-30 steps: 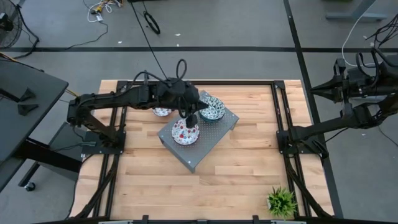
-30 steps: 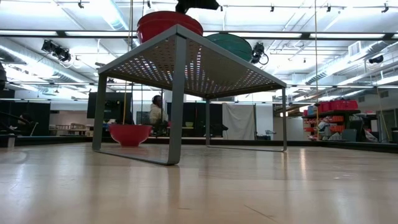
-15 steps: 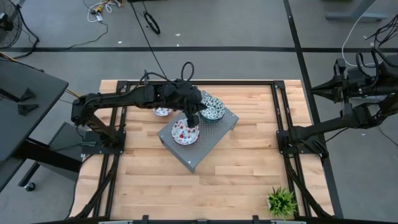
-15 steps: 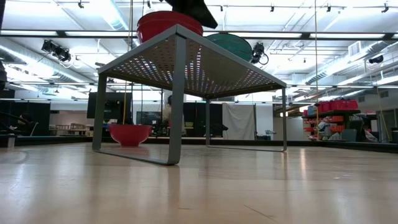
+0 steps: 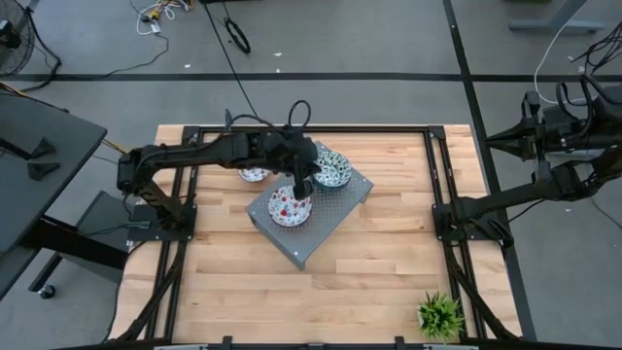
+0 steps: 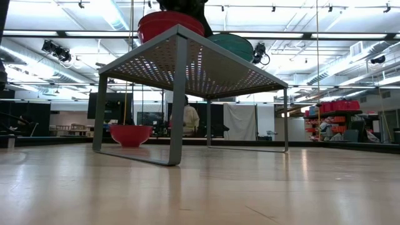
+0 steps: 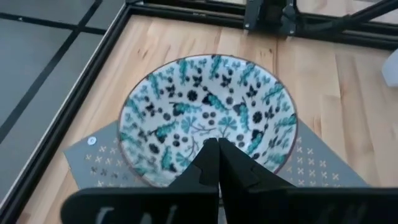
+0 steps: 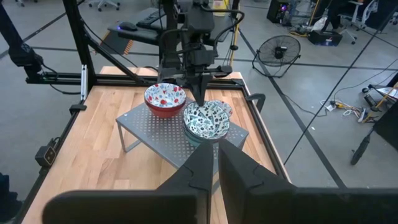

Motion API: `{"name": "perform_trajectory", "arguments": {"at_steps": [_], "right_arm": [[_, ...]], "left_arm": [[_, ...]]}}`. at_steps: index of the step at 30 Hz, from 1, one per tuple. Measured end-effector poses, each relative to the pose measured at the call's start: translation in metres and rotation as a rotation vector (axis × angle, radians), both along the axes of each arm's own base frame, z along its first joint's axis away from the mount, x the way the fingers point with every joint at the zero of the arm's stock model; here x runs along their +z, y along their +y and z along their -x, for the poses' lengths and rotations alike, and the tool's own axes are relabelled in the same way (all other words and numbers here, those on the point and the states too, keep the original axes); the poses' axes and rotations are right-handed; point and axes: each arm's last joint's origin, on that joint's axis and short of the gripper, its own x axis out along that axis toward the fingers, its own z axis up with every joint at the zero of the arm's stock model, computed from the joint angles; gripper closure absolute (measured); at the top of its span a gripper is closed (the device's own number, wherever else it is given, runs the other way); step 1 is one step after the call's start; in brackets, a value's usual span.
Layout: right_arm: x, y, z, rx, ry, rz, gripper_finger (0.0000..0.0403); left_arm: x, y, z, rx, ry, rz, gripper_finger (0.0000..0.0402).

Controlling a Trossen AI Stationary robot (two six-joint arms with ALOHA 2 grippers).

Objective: Pick & Place Mini bowls
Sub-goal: Stack the blue patterned bowl on top of the blue patterned bowls on the shelf

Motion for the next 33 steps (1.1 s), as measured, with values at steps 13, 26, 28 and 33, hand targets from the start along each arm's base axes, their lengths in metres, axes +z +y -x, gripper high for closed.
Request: {"name": "perform_trajectory", "arguments": {"at_steps": [13,26,28,33], "right_arm": [[0.0000,0.0000,0.0000,0.000,0.000,0.000,0.0376],[0.0000,0.0000,0.0001,0.000,0.000,0.000,0.0376],[0.0000,0.0000,0.0002,0.000,0.000,0.000,0.0376],[0.0000,0.0000,0.0000,0.000,0.000,0.000,0.0376]], "left_arm": [[-0.0017,0.0002,0.0018,0.002,0.025,0.004,0.0401],[-0.0040,-0.0005,0.0035,-0.009,0.054,0.014,0.0401],[-0.0044,-0.0006,0.0039,-0.013,0.062,0.009,0.0401],[-0.0042,-0.0005,0.0039,-0.016,0.061,0.005,0.0401]]}}
